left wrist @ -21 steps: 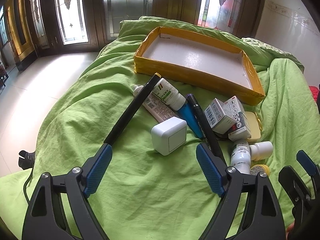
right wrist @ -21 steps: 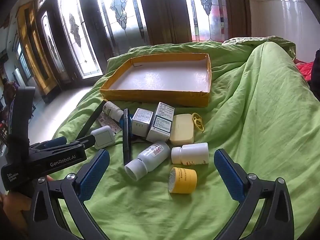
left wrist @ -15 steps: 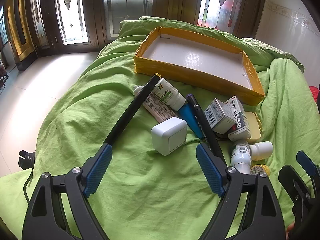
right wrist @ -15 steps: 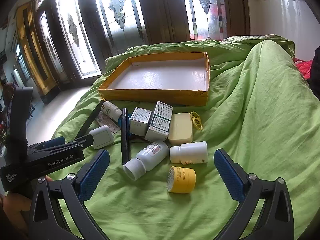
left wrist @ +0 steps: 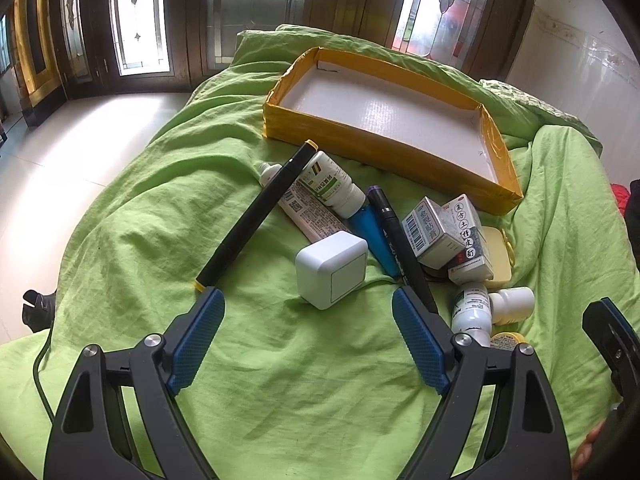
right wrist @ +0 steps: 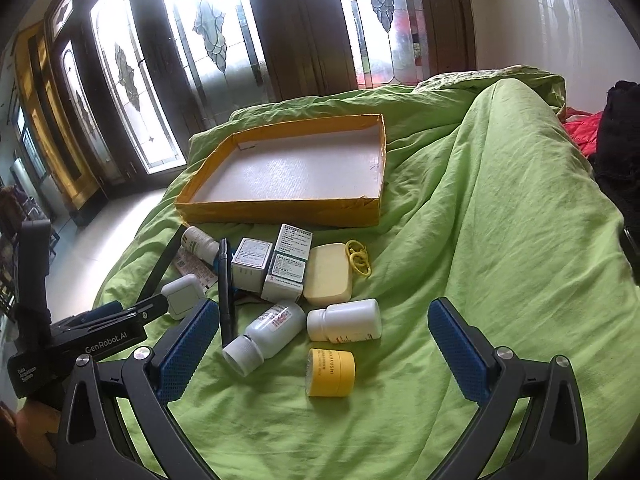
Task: Organize rigid objects
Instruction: 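Move the left tool toward the white plug adapter, then grasp the white plug adapter with the left tool while the right tool approaches the cream soap bar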
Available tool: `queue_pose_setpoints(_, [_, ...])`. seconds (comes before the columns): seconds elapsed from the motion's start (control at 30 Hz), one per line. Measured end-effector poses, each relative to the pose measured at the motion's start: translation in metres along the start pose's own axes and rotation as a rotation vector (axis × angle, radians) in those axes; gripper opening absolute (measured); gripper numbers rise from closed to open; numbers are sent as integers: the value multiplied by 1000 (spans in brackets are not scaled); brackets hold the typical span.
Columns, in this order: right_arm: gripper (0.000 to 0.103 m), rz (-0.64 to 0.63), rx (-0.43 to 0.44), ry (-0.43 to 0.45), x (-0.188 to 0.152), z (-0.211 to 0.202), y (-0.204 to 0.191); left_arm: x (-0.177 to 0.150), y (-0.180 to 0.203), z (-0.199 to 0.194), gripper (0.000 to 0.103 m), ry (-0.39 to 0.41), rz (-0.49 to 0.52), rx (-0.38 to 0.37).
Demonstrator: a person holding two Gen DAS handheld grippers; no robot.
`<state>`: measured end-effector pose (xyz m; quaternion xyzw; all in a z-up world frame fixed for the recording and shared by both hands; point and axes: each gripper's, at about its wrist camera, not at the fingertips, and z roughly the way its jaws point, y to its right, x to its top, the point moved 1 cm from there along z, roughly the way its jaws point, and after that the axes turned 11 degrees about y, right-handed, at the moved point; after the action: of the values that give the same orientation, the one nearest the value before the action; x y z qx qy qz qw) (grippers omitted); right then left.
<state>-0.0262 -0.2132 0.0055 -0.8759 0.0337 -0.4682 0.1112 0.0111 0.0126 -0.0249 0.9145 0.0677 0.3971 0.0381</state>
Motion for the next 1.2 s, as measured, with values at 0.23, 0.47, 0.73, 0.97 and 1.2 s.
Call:
queue_pose_setpoints(0.23, [102, -19, 5, -13, -7, 4, 0, -1, 13, 21, 86, -48, 48, 0])
queue_pose_setpoints(0.47, [102, -1, 10, -15, -9, 5, 0, -1, 27, 48, 85, -79, 98, 16])
queue_pose_setpoints(0.73, [102, -8, 10, -34, -12, 10, -1, -3, 34, 62, 50, -89, 139, 14])
queue_pose_setpoints(0.97, [102, 9, 10, -56, -14, 13, 2, 0, 32, 54, 50, -68, 104, -48])
queue_pose_setpoints(1.2, [102, 33, 24, -67, -14, 15, 4, -1, 22, 34, 50, -56, 43, -64])
